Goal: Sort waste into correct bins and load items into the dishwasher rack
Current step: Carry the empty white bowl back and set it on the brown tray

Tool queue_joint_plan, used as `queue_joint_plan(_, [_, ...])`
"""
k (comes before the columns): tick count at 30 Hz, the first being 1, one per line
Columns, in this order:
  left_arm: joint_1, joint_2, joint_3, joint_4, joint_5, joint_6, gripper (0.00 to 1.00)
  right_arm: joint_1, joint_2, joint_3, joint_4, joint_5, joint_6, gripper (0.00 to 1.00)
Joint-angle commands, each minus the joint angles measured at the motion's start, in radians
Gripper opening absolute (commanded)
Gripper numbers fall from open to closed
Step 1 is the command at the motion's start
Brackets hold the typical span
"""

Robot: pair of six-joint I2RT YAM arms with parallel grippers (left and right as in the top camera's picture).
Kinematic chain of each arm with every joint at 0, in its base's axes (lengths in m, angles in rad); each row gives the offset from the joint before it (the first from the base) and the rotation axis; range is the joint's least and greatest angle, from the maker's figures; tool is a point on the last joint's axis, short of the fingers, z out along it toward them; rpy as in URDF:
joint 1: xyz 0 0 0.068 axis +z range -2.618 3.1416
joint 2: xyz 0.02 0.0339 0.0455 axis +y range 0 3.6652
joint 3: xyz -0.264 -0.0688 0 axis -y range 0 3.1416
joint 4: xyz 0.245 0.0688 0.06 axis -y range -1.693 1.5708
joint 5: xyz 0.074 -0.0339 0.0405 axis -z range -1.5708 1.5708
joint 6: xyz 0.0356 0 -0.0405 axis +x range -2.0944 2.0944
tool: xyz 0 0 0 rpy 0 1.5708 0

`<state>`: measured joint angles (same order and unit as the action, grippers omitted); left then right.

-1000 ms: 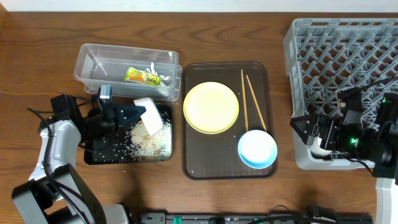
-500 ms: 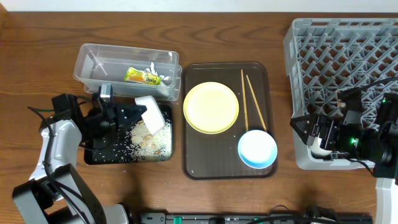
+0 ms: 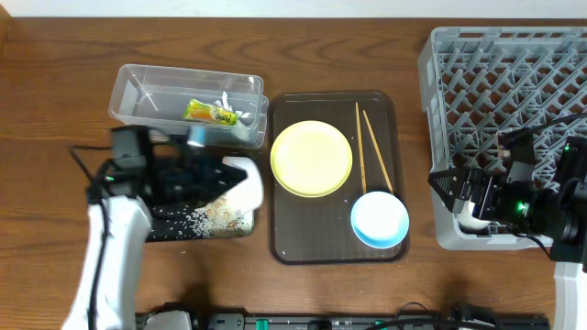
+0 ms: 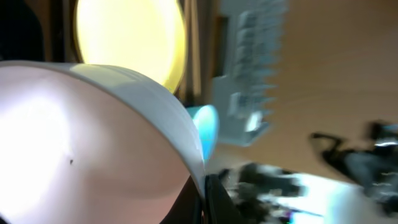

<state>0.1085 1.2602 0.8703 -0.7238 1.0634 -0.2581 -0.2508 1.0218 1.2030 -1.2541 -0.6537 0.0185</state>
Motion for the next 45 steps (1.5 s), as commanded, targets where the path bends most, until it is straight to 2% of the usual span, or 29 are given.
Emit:
queue_joint_plan(1, [-0.190, -0.069, 0.030, 0.018, -0.357, -0.160, 0.06, 0.010, -0.001, 0.012, 0.011, -0.001, 0.011, 0.99])
queue_joint_plan(5, [-0.484, -0.061, 0.029, 0.040, -0.676, -0.242, 0.06, 0.010, -0.001, 0.012, 0.016, -0.001, 0.011, 0.99])
queue_joint_plan(8, [-0.696, -0.008, 0.029, 0.102, -0.840, -0.291, 0.06, 0.010, -0.001, 0.012, 0.016, 0.000, 0.011, 0.99])
queue_joint_plan(12, [-0.901, 0.106, 0.029, 0.217, -0.955, -0.328, 0.06, 0.010, -0.001, 0.012, 0.016, -0.001, 0.011, 0.99])
queue_joint_plan(15, [-0.999, 0.206, 0.029, 0.277, -1.003, -0.344, 0.06, 0.010, -0.001, 0.012, 0.015, -0.001, 0.011, 0.99])
queue_joint_plan(21, [-1.030, 0.287, 0.030, 0.300, -1.013, -0.376, 0.08, 0.010, -0.001, 0.012, 0.012, -0.001, 0.011, 0.99])
queue_joint_plan(26, [-1.030, 0.260, 0.052, 0.264, -1.035, -0.375, 0.45, 0.010, -0.001, 0.012, 0.014, -0.001, 0.011, 0.99])
queue_joint_plan(28, [-1.030, 0.241, 0.081, 0.205, -1.070, -0.375, 0.50, 0.010, -0.001, 0.012, 0.013, -0.001, 0.011, 0.99])
queue_joint_plan(38, [-1.006, 0.032, 0.270, -0.098, -1.357, -0.361, 0.63, 0.010, -0.001, 0.012, 0.032, 0.021, 0.011, 0.99])
queue_joint_plan(45, [-0.882, -0.182, 0.276, -0.108, -1.555, -0.164, 0.72, 0.010, -0.001, 0.012, 0.032, 0.130, 0.010, 0.99])
